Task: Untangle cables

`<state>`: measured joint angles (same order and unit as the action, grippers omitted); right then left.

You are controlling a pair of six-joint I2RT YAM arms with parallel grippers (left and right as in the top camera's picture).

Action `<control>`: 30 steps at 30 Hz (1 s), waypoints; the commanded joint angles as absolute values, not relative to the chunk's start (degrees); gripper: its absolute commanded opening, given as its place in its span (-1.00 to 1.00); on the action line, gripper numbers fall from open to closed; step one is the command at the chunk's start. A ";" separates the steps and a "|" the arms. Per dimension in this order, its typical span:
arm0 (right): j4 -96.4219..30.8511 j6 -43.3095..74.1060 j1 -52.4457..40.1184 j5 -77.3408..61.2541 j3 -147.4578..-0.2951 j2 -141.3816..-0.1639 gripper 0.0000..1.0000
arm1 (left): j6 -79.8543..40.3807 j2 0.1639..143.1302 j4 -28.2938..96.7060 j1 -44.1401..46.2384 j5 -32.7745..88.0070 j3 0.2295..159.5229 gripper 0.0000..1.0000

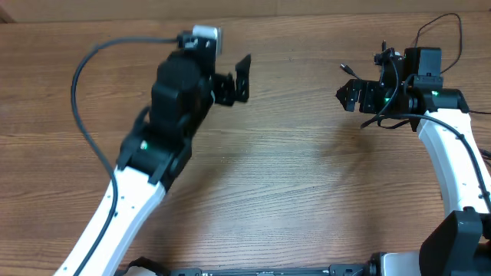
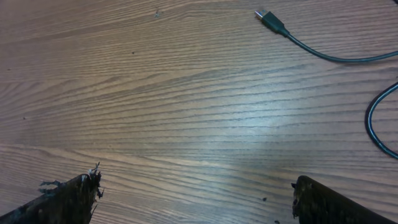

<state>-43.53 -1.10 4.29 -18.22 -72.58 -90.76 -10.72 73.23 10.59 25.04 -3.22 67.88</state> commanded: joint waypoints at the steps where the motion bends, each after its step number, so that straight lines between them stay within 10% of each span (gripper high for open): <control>1: -43.35 -1.37 4.23 -18.55 -72.34 -90.67 1.00 | -6.13 67.59 5.61 24.64 -3.18 60.64 0.98; 30: -43.35 -1.37 4.23 -18.52 -72.34 -90.67 1.00 | -6.17 33.15 -32.29 10.85 3.88 12.71 0.99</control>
<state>-43.53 -1.13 4.29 -18.20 -72.58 -90.76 -7.25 36.10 -31.79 11.62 3.68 15.05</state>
